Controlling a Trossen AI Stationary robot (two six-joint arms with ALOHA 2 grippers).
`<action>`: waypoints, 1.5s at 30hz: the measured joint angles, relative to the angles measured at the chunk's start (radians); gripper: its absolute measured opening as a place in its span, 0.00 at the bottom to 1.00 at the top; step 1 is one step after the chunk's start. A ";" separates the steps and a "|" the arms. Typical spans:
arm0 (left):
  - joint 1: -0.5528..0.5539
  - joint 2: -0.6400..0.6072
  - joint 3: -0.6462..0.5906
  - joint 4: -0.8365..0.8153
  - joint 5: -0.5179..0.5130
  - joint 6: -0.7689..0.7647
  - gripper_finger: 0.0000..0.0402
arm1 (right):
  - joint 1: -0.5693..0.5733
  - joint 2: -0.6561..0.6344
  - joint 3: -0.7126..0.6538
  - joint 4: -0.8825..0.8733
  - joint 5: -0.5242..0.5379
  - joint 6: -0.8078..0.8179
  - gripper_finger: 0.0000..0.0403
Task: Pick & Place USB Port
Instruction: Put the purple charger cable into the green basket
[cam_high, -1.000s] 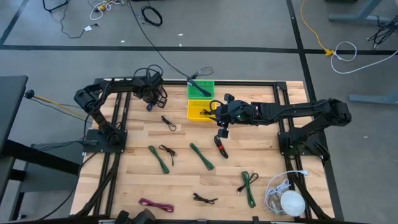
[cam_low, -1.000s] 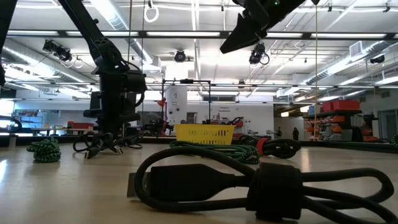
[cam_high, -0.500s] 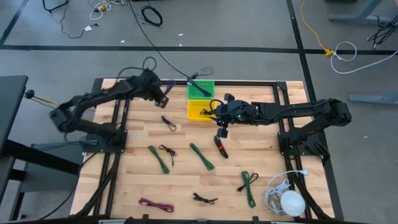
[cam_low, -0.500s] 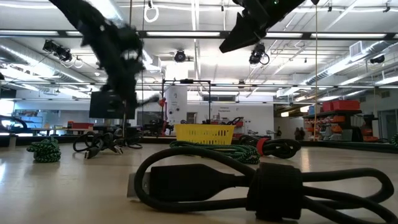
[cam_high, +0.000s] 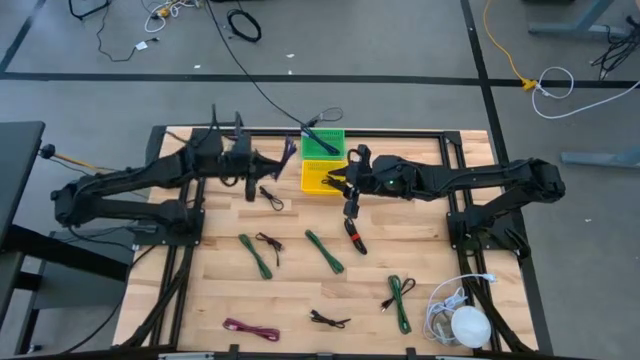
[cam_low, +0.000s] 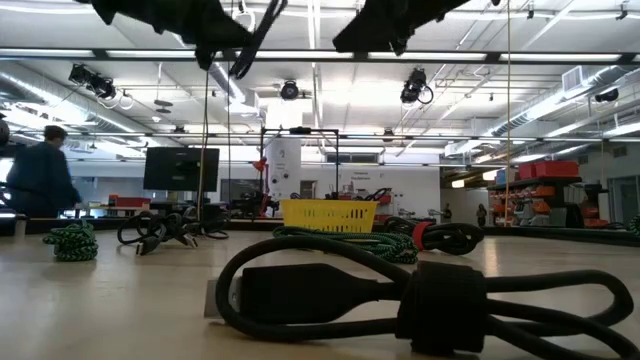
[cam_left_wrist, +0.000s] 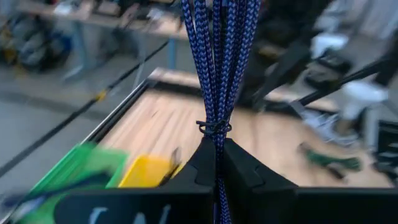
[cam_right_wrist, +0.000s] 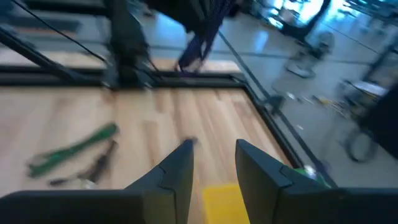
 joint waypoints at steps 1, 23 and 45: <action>-0.022 0.000 -0.019 0.049 -0.003 0.000 0.03 | 0.000 0.000 0.000 0.018 -0.029 0.000 0.30; -0.267 0.239 -0.159 0.701 -0.220 0.041 0.03 | 0.011 0.000 0.000 0.218 -0.106 0.016 0.47; -0.282 0.424 -0.011 0.698 -0.228 0.090 0.08 | 0.016 0.000 0.000 0.233 -0.095 -0.041 0.05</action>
